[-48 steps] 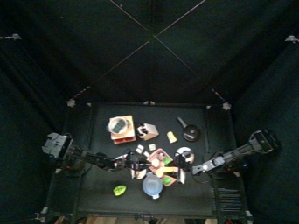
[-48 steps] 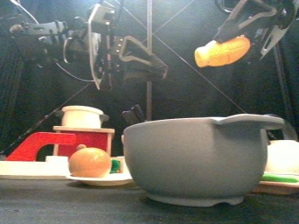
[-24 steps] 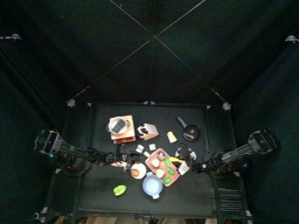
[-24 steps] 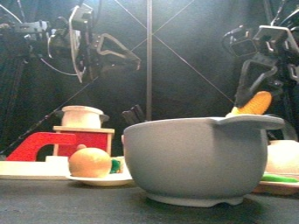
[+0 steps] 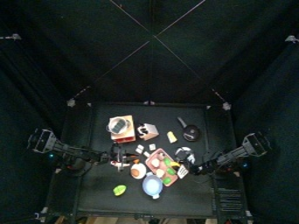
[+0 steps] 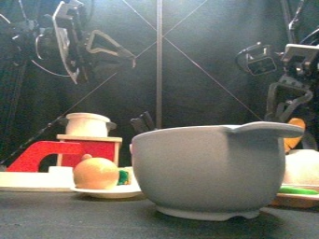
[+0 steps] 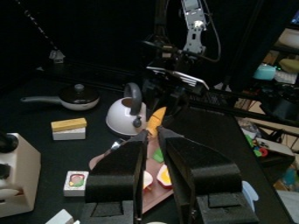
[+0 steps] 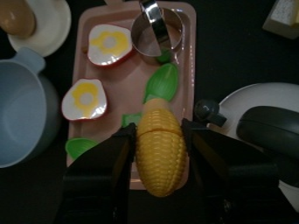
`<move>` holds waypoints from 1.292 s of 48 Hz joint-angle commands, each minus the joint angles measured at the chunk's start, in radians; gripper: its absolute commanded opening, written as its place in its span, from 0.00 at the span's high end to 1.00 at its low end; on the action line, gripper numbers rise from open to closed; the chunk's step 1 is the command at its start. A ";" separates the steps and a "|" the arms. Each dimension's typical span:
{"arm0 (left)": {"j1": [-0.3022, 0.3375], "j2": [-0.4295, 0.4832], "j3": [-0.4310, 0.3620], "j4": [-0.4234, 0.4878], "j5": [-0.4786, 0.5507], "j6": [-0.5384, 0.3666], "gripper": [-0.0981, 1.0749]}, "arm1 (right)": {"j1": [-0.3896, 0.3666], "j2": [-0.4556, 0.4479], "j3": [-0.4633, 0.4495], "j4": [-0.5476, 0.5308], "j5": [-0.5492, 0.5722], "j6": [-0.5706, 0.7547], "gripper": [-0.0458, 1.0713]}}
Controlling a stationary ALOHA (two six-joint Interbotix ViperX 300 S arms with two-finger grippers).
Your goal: Drop corn on plate
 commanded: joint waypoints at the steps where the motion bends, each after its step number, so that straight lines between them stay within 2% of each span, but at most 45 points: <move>1: -0.003 -0.006 -0.012 0.011 -0.005 0.000 0.39 | 0.000 0.012 -0.029 0.015 0.020 -0.003 0.29; 18: -0.002 -0.002 -0.011 0.011 -0.002 0.000 0.39 | 0.000 0.084 -0.055 0.041 0.044 -0.018 0.03; 49: -0.003 -0.002 -0.011 0.012 0.006 0.000 0.39 | 0.052 0.066 -0.135 0.023 0.041 -0.020 0.03; 62: -0.002 -0.002 -0.011 0.012 0.021 0.000 0.39 | 0.072 0.072 -0.187 -0.061 -0.034 -0.018 0.03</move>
